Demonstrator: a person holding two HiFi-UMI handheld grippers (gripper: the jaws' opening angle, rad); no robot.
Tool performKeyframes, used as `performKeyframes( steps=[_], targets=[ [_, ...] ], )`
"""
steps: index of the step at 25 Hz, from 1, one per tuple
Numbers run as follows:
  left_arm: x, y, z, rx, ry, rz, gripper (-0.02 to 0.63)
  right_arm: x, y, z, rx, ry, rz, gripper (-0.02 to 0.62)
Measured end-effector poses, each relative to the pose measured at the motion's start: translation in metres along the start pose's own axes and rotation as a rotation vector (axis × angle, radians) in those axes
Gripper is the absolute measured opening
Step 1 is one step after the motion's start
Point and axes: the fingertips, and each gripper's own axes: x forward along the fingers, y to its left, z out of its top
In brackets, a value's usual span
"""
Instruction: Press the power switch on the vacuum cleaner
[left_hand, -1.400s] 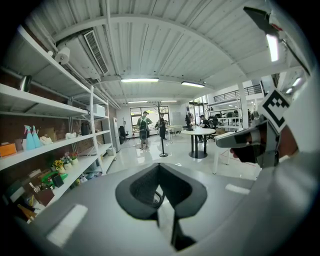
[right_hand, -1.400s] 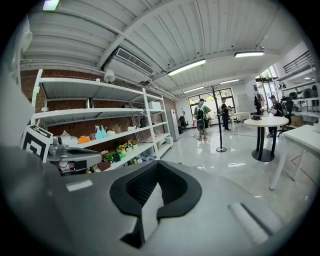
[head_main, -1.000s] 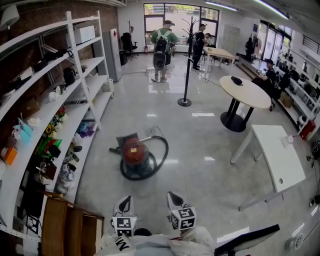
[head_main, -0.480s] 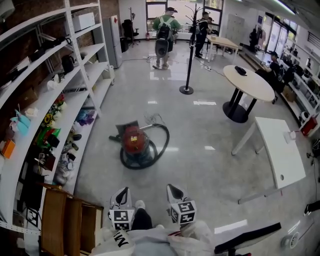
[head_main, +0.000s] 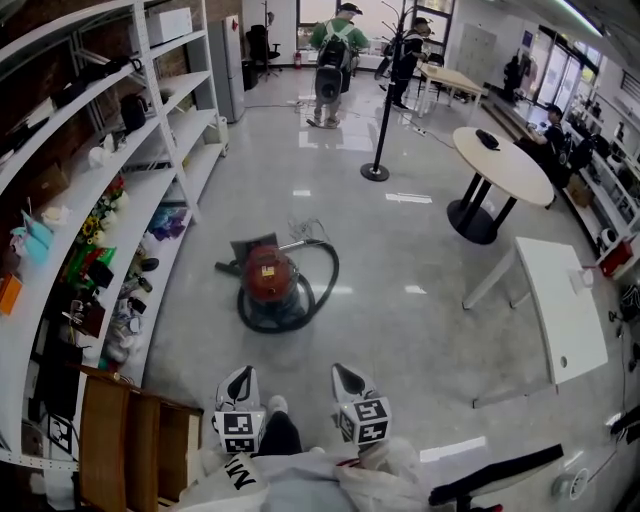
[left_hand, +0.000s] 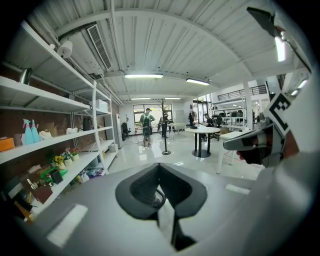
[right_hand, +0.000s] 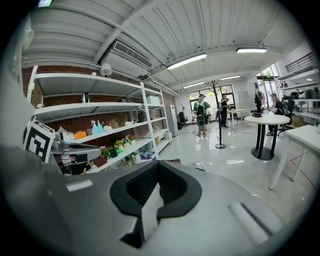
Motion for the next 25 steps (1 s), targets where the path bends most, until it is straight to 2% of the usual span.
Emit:
performKeyframes(
  steps=[10, 25],
  targets=[
    [0.041, 0.034, 0.006, -0.013, 0.017, -0.01, 0.0, 0.053, 0.003, 0.017, -0.002, 0.023, 0.006, 0.0],
    [0.103, 0.099, 0.025, -0.06, 0.01, -0.001, 0.0, 0.132, 0.014, 0.063, -0.057, 0.036, 0.005, 0.0]
  ],
)
